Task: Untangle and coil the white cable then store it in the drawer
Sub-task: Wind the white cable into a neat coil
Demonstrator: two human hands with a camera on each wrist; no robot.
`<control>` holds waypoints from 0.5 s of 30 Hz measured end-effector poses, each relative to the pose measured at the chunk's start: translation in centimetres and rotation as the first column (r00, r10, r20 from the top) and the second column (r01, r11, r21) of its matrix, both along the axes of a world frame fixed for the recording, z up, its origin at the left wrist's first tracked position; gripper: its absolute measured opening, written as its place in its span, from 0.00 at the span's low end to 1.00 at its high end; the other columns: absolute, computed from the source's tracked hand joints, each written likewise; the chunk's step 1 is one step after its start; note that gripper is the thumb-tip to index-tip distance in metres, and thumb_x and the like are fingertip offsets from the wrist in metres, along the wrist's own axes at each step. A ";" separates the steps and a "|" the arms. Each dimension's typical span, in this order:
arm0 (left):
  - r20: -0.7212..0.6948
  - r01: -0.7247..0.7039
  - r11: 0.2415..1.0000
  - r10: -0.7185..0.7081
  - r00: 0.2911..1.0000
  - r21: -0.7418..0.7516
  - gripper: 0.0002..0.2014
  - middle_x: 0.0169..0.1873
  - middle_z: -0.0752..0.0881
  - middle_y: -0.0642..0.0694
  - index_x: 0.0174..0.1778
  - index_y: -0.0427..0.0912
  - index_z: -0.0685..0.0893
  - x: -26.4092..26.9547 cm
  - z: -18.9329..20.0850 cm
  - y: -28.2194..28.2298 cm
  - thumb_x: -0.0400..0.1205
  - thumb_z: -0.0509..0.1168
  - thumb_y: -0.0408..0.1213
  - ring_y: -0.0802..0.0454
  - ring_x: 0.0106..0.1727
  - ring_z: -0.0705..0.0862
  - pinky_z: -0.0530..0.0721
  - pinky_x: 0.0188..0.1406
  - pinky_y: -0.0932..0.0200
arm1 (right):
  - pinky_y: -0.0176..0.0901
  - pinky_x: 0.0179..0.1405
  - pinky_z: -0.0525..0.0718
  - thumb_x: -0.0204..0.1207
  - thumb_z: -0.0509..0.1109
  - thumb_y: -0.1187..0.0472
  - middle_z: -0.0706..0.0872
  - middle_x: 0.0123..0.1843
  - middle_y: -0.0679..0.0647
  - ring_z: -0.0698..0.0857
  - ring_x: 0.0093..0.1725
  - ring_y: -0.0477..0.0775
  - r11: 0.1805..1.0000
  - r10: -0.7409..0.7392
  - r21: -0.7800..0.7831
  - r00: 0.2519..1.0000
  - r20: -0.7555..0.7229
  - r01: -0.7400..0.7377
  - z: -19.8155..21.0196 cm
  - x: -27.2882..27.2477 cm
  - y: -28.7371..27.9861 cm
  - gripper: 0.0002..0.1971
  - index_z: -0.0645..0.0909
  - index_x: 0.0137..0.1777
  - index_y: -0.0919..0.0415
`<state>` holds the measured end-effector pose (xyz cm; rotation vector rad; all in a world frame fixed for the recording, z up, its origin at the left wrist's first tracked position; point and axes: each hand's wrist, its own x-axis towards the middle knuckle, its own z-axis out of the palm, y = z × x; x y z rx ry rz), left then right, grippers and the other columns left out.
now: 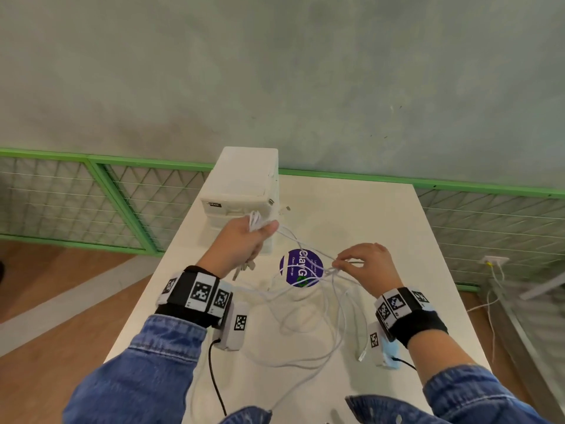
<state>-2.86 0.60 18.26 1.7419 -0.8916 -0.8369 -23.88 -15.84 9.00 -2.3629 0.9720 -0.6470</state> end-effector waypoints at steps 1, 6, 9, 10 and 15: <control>0.014 -0.021 1.000 0.021 1.000 0.007 0.19 0.17 0.68 0.51 0.31 0.44 0.67 -0.1 -0.1 -0.1 0.80 0.67 0.47 0.53 0.18 0.63 0.67 0.16 0.66 | 0.57 0.73 0.63 0.67 0.76 0.48 0.89 0.44 0.42 0.83 0.55 0.47 1.000 -0.013 0.008 0.999 -0.052 0.013 -0.2 0.0 0.1 0.05 0.87 0.36 0.46; -0.046 -0.123 0.992 0.122 0.991 -0.011 0.20 0.15 0.68 0.50 0.27 0.44 0.67 -0.2 -0.7 -0.2 0.80 0.68 0.43 0.53 0.16 0.63 0.66 0.20 0.61 | 0.63 0.79 0.45 0.71 0.72 0.49 0.78 0.70 0.42 0.64 0.78 0.51 0.999 -0.053 -0.008 0.926 -0.374 0.054 -0.9 -0.3 -0.1 0.13 0.82 0.56 0.43; -0.046 -0.160 0.987 0.159 0.986 -0.012 0.20 0.14 0.68 0.51 0.27 0.43 0.67 0.1 -0.4 -0.2 0.80 0.68 0.42 0.54 0.14 0.63 0.64 0.16 0.65 | 0.65 0.79 0.43 0.72 0.73 0.55 0.66 0.80 0.45 0.56 0.82 0.52 0.993 -0.115 -0.047 0.906 -0.406 0.105 -0.8 -1.1 -0.8 0.24 0.74 0.67 0.38; -0.046 -0.165 0.986 0.164 0.985 -0.007 0.20 0.13 0.68 0.51 0.26 0.43 0.67 0.2 -0.2 -0.2 0.80 0.68 0.43 0.55 0.14 0.63 0.64 0.16 0.66 | 0.65 0.79 0.45 0.72 0.73 0.57 0.64 0.80 0.47 0.56 0.82 0.52 0.992 -0.128 -0.038 0.904 -0.407 0.124 -0.8 -1.2 -0.9 0.28 0.70 0.70 0.39; 0.020 -0.075 0.994 0.074 0.997 0.078 0.20 0.15 0.69 0.50 0.27 0.44 0.67 -0.4 0.3 -0.7 0.80 0.67 0.46 0.55 0.15 0.64 0.65 0.17 0.67 | 0.58 0.81 0.53 0.73 0.71 0.58 0.62 0.81 0.52 0.58 0.81 0.52 0.995 -0.028 0.090 0.979 -0.203 0.047 1.1 -0.1 -0.4 0.36 0.58 0.79 0.48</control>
